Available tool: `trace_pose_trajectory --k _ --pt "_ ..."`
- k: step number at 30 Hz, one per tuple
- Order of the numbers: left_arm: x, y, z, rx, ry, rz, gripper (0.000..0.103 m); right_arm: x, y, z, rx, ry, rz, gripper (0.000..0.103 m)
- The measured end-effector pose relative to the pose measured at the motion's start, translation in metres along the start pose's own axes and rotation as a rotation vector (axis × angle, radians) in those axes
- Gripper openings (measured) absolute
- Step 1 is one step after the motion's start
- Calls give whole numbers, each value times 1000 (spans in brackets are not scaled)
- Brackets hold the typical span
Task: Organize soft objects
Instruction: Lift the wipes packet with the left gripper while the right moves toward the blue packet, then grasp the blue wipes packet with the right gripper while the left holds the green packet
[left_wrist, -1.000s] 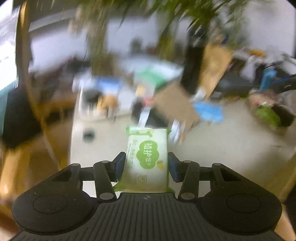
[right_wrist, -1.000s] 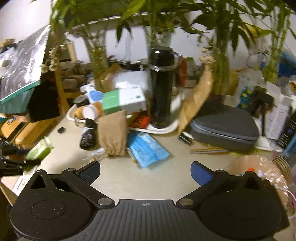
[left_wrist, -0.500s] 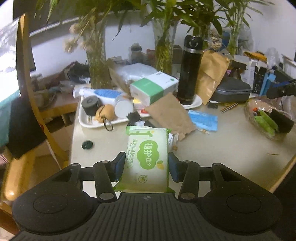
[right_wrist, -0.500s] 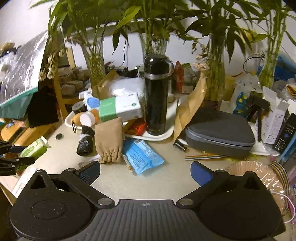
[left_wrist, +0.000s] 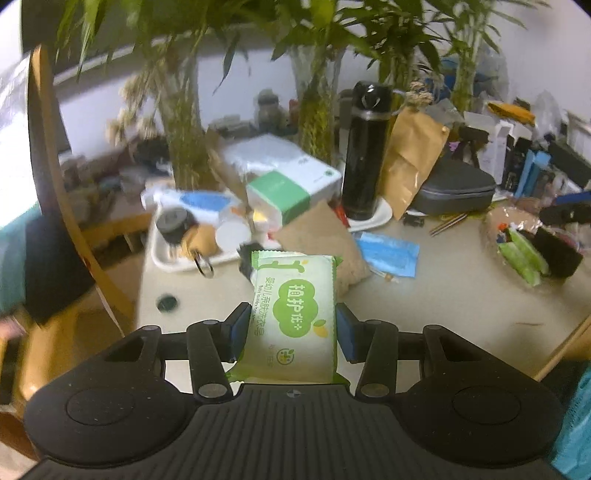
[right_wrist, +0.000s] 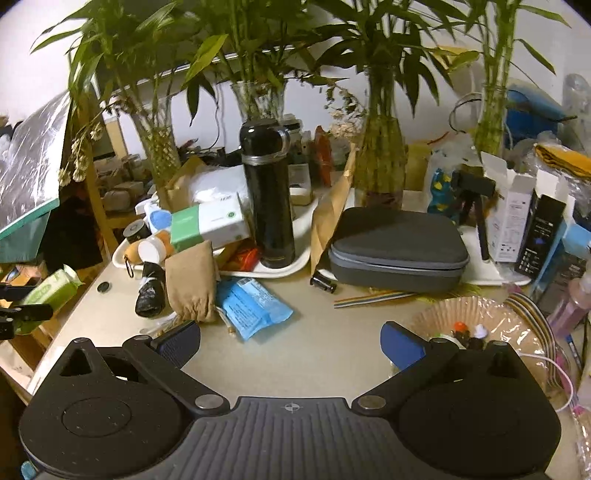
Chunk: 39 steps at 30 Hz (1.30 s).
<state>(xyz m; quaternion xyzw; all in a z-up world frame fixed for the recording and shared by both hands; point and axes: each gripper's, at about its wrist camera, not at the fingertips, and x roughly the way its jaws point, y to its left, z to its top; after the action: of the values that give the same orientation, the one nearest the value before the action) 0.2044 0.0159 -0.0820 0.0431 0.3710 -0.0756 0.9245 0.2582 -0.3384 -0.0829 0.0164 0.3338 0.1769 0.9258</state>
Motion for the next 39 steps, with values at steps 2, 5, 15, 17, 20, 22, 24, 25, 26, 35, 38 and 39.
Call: trace_pose_trajectory --k 2,5,15,17,20,22,24,25,26,35,38,39 --pt "8 3 -5 0 19 -10 47 6 3 -1 -24 18 -17 103" --pt "16 10 -8 -15 29 -15 47 18 8 3 -45 27 -43 103" --pt "20 31 -14 -139 61 -60 47 72 15 -4 -189 126 -72 103" --pt "20 28 -14 -110 60 -48 47 84 16 -4 -201 142 -63 103" --pt "21 19 -14 -39 54 -12 47 102 19 -2 -220 155 -51 103" --pt "21 18 -14 -20 56 -17 47 115 21 -1 -229 165 -41 103" --pt "21 17 -13 -23 57 -34 47 128 25 0 -250 176 -31 103" --pt "20 17 -12 -25 55 -44 47 133 26 0 -266 178 -27 103" --pt "20 17 -12 -26 52 -53 47 139 28 0 -280 179 -27 103" --pt "16 15 -5 -33 31 -90 47 189 35 0 -339 191 8 101" --pt "16 16 -4 -39 30 -91 47 202 39 -1 -362 207 21 95" --pt "16 16 -4 -41 29 -88 47 206 41 -1 -369 209 23 95"
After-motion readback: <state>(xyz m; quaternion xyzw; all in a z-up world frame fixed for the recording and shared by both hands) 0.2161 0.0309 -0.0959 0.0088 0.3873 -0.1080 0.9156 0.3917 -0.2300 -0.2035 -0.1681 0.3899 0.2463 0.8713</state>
